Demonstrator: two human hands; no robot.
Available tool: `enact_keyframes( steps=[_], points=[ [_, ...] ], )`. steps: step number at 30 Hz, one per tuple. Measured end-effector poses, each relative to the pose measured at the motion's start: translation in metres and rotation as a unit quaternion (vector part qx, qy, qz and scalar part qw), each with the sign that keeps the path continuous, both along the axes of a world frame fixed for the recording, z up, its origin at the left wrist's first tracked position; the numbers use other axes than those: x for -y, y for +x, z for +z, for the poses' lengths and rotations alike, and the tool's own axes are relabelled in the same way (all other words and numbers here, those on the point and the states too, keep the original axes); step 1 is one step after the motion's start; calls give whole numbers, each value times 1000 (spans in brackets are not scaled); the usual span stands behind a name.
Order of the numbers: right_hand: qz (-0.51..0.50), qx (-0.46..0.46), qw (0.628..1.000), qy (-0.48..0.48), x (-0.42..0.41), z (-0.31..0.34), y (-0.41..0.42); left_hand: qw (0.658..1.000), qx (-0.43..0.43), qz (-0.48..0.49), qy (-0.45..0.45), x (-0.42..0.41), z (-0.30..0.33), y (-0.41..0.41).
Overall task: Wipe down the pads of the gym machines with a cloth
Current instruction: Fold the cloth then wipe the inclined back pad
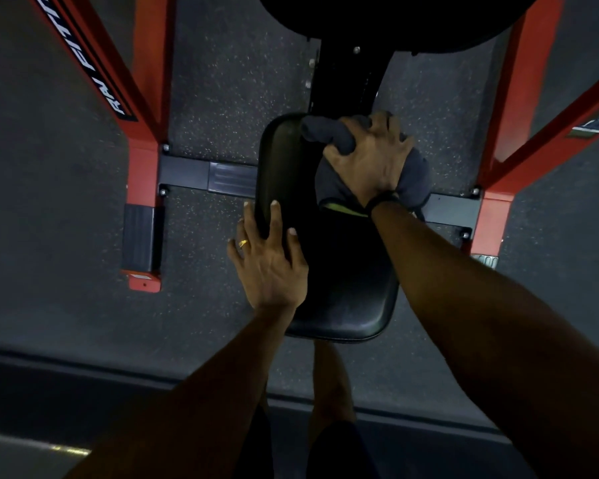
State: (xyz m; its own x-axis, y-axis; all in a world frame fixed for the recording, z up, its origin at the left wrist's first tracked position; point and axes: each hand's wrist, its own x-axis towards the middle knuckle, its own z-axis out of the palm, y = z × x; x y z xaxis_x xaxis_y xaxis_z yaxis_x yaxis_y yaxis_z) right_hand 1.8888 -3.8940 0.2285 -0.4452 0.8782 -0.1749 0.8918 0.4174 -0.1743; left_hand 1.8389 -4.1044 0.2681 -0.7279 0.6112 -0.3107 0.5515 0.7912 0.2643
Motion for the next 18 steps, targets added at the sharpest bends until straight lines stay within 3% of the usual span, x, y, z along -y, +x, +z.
enact_keyframes(
  steps=[9,18],
  points=[
    [-33,6,999,-3,-14,-6,-15,1000,-4,-4,2,1,3,-1],
    [-52,9,998,-43,147,73,51,1000,-17,4,22,2,2,-2]
  ],
)
